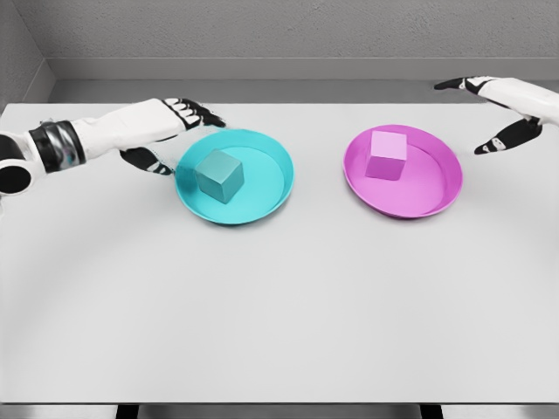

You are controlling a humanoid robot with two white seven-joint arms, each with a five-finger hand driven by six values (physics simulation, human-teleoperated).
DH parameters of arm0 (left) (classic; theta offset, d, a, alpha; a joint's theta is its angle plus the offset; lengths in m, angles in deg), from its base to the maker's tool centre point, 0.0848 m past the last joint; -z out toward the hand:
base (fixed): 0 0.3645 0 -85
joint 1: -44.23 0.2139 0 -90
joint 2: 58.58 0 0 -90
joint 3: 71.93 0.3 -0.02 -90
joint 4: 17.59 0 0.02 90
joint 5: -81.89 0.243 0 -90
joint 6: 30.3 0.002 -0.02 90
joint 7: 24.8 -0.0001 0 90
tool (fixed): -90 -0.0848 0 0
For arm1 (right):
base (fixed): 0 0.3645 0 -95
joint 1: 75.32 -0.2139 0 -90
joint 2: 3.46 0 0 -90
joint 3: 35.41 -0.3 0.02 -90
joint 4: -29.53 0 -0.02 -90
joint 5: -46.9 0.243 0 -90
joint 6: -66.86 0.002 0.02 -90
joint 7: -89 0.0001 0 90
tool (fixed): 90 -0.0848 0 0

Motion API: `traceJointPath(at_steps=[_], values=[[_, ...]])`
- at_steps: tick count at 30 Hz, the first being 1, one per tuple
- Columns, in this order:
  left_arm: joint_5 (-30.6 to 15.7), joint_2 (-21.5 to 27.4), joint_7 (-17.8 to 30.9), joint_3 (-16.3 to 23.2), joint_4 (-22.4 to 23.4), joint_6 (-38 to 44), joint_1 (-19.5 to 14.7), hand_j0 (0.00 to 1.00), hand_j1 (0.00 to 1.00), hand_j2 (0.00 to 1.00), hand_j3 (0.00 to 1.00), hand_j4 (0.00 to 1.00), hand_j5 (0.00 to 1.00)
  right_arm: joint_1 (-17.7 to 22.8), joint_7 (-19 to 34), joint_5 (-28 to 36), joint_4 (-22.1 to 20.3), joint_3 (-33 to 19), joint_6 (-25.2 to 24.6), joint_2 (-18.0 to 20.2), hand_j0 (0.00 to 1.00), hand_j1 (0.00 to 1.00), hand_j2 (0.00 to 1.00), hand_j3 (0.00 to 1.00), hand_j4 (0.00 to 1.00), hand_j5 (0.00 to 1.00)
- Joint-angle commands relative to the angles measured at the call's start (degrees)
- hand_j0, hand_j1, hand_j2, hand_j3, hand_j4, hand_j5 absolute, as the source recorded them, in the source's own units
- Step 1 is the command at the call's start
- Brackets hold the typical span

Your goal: Place the blocks in the corresponding plates according to their colors

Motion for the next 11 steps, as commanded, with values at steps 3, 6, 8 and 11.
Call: traceJointPath(at_steps=[3, 6, 8, 11], values=[[-11.4, 14.2, -0.2, -1.2, -0.4, -1.4, 1.7, 1.00, 1.00, 1.00, 1.00, 1.00, 1.00, 0.0, 0.0, -1.5, 1.5, -3.0, -0.2, 0.9, 1.00, 1.00, 1.00, 1.00, 1.00, 1.00], [-11.3, 14.0, -0.1, -1.0, 0.4, -1.4, 3.7, 1.00, 1.00, 1.00, 1.00, 1.00, 1.00, 0.1, 0.0, -1.5, 1.5, -2.9, -0.2, 1.0, 1.00, 1.00, 1.00, 1.00, 1.00, 1.00], [-11.4, 13.8, -0.1, -0.9, 0.3, -1.4, 3.9, 1.00, 1.00, 1.00, 1.00, 1.00, 1.00, 0.1, 0.0, -1.6, 1.4, -2.9, -0.2, 1.0, 1.00, 1.00, 1.00, 1.00, 1.00, 1.00], [-11.4, 13.5, -0.1, -0.8, -0.1, -1.4, 3.9, 1.00, 1.00, 1.00, 1.00, 1.00, 1.00, 0.2, 0.0, -1.6, 1.3, -2.9, -0.2, 1.6, 1.00, 1.00, 1.00, 1.00, 1.00, 1.00]])
